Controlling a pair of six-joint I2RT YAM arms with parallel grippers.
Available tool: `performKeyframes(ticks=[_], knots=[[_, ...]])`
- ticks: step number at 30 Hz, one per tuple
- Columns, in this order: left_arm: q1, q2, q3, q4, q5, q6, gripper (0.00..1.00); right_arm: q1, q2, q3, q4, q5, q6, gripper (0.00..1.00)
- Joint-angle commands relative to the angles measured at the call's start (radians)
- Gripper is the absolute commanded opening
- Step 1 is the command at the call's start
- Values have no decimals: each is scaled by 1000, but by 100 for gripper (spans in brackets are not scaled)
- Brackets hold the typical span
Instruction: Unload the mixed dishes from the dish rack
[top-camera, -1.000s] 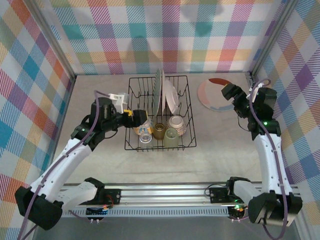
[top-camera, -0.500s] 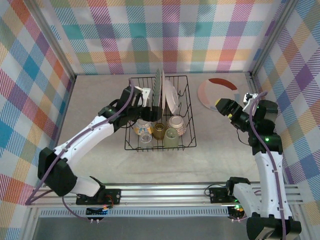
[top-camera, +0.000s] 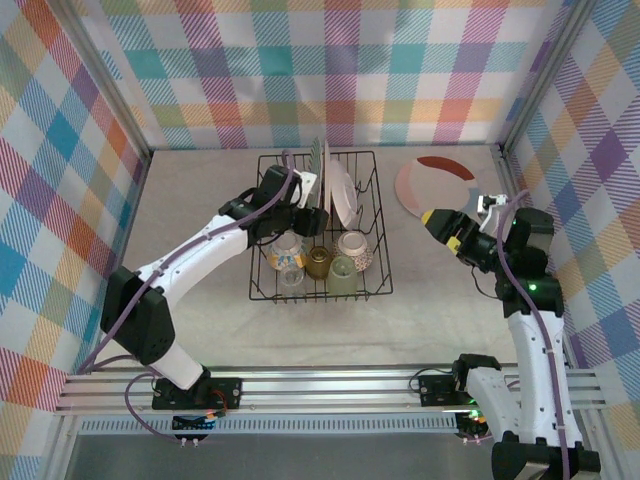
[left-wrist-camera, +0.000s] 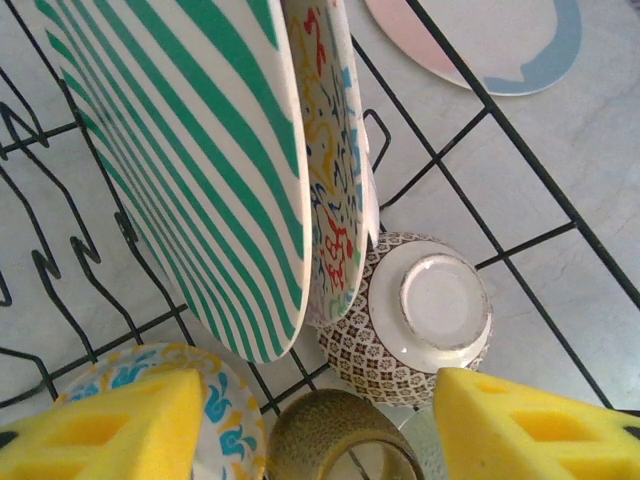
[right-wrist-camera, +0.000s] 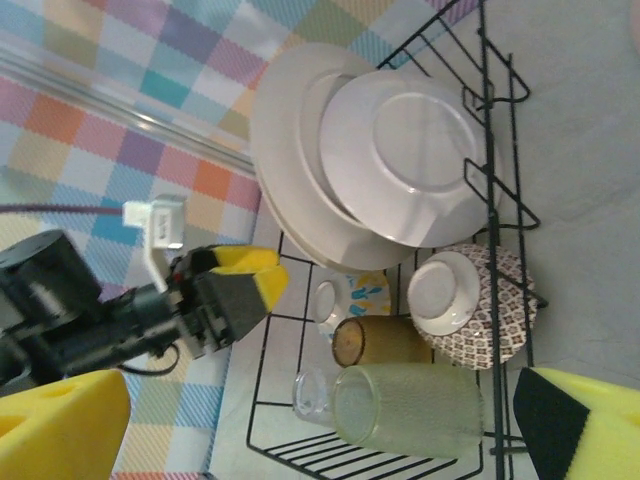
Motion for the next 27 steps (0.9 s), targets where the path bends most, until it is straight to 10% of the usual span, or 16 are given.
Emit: performKeyframes(ticks=[1,27], knots=[[-6,27,45,-2,-15,48,58,3,-19,-10,28,-81,-1,99],[57,139,142,-12,-16,54,41,3,-37,-70,96,-147,51,99]])
